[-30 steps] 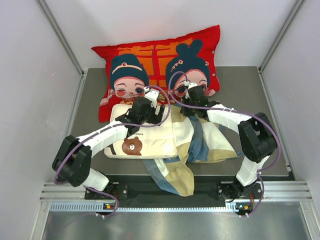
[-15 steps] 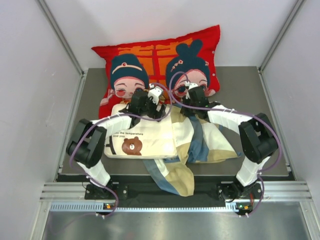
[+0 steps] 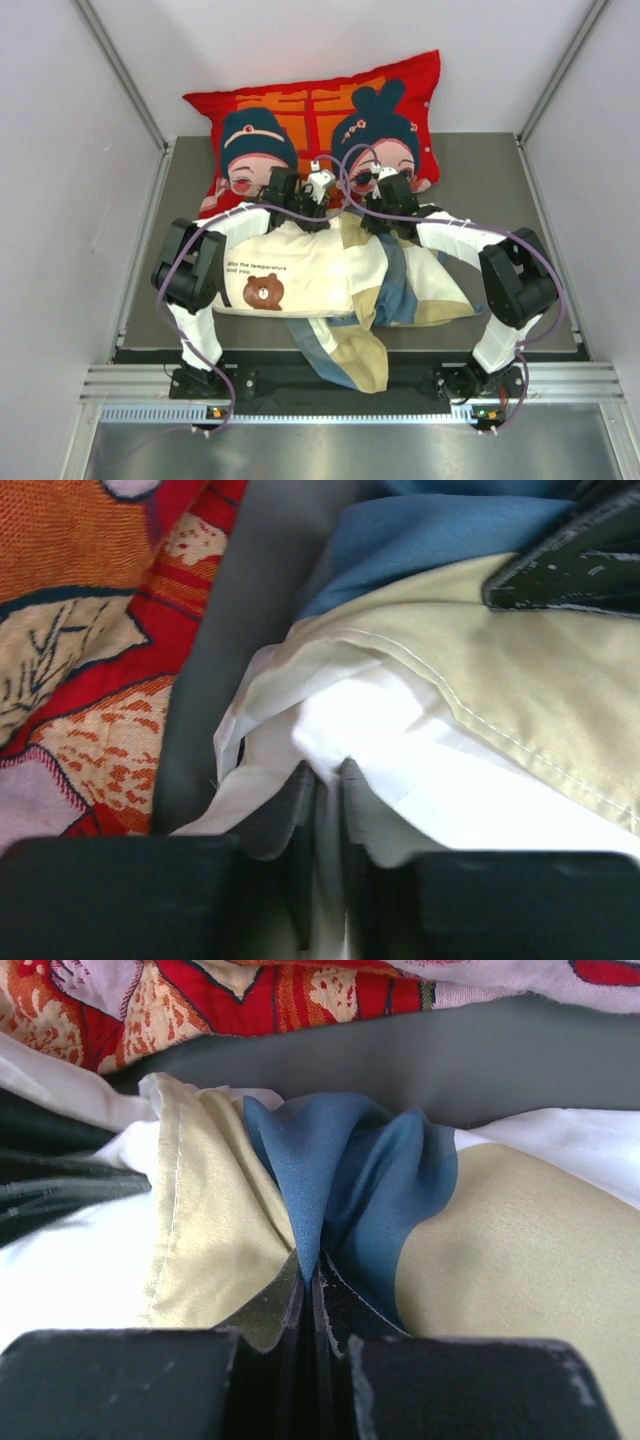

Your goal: Remove the pillowcase from the pillow

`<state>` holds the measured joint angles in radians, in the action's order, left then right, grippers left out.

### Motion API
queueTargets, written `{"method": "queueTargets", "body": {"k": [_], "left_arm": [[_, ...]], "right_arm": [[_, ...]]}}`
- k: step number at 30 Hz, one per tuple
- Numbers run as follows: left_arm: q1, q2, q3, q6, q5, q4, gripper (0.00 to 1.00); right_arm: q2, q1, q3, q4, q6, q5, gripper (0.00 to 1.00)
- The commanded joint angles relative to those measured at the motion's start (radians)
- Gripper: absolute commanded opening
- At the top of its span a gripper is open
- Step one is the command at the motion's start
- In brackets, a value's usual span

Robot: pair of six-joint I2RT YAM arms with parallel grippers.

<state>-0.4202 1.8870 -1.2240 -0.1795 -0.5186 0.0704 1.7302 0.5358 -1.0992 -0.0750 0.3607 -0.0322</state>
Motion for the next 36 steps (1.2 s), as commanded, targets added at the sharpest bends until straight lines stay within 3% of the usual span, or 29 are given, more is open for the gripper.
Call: {"method": "queueTargets", "body": {"k": [1,2,3,10,18,34,36], "left_arm": [[-0.002,0.001,0.029,-0.006,-0.026,0.169,0.13],[-0.002,-0.006,0.034,-0.003,-0.026,0.178,0.01],[-0.002,-0.018,0.04,0.001,-0.027,0.18,0.0],[-0.003,-0.141,0.118,0.046,0.054,0.189,0.0],[-0.003,-0.348,0.136,0.078,0.149,0.21,0.0],[-0.003,-0.493,0.109,0.147,0.236,0.23,0.0],[-0.003,-0.456,0.097,0.167,0.227,0.224,0.0]], "right_arm": [[-0.021,0.016,0.006,-0.104,0.007,-0.025,0.0],[-0.021,0.016,0.002,-0.106,0.014,-0.021,0.0],[-0.023,0.013,-0.001,-0.108,0.018,-0.018,0.0],[-0.07,-0.06,0.001,-0.117,0.052,0.081,0.0],[-0.156,-0.235,0.025,-0.124,0.034,0.037,0.0],[-0.193,-0.267,0.078,-0.128,0.011,-0.02,0.0],[-0.204,-0.266,0.079,-0.096,0.003,-0.102,0.11]]}}
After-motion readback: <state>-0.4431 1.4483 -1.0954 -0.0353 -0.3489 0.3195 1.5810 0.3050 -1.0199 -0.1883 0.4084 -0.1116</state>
